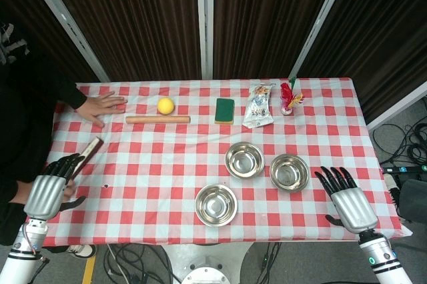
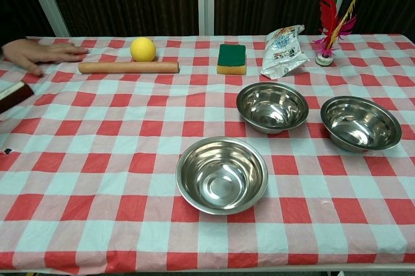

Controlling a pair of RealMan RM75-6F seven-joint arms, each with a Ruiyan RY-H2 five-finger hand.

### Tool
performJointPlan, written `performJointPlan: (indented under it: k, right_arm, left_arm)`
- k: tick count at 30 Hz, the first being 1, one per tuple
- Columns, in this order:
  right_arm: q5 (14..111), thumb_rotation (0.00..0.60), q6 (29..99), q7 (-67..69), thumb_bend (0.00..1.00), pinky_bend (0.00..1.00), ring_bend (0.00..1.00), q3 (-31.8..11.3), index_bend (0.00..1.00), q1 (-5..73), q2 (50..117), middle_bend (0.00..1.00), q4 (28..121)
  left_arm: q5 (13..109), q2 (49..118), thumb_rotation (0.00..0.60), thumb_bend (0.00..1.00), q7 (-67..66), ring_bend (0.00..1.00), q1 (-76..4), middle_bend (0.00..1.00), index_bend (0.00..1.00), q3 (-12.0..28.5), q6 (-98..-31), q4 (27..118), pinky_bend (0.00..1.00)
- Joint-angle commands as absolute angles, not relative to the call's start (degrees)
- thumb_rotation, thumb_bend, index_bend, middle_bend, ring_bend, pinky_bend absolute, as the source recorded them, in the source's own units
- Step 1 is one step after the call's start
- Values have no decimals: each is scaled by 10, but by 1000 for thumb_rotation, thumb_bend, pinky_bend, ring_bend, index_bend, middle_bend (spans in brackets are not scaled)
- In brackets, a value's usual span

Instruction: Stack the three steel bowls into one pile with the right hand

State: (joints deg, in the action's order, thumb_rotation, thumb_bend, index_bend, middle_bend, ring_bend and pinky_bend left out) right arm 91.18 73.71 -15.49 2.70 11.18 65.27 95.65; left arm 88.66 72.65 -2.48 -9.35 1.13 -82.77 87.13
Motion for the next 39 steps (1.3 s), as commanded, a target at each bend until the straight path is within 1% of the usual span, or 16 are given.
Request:
performJointPlan:
  k: [1, 18, 22, 24, 28, 32, 39]
  right_arm:
    - [911, 600, 737, -155, 0, 0, 0, 27, 0, 112, 653, 22, 956]
    - [906, 600, 720, -171, 0, 0, 0, 23, 0, 123, 656, 28, 965]
    - [899, 600, 719, -175, 1, 0, 0, 17, 0, 126, 659, 52, 961]
    - [887, 600, 707, -184, 8, 0, 1, 11, 0, 132, 667, 91, 949]
    - [864, 600, 668, -207, 20, 0, 38, 1, 4, 155, 684, 160, 931]
    - [852, 600, 636, -221, 33, 18, 65, -8, 48, 180, 706, 190, 913]
    - [829, 600, 591, -237, 63, 57, 86, -17, 113, 212, 739, 208, 879]
  left_arm:
    - [886, 727, 600, 67, -24, 177, -93, 229, 194, 11, -828, 870, 237]
    - [889, 723, 600, 66, -14, 177, -93, 229, 194, 14, -835, 870, 237]
    - [895, 726, 600, 67, -12, 176, -91, 229, 194, 12, -841, 869, 238]
    - [900, 724, 600, 66, -14, 176, -91, 229, 194, 10, -844, 870, 238]
    - [903, 719, 600, 67, -11, 177, -89, 229, 194, 10, -849, 874, 237]
    - [903, 716, 600, 67, -8, 177, -87, 229, 194, 11, -854, 874, 237]
    - [903, 714, 600, 67, 2, 177, -87, 229, 194, 12, -855, 866, 238]
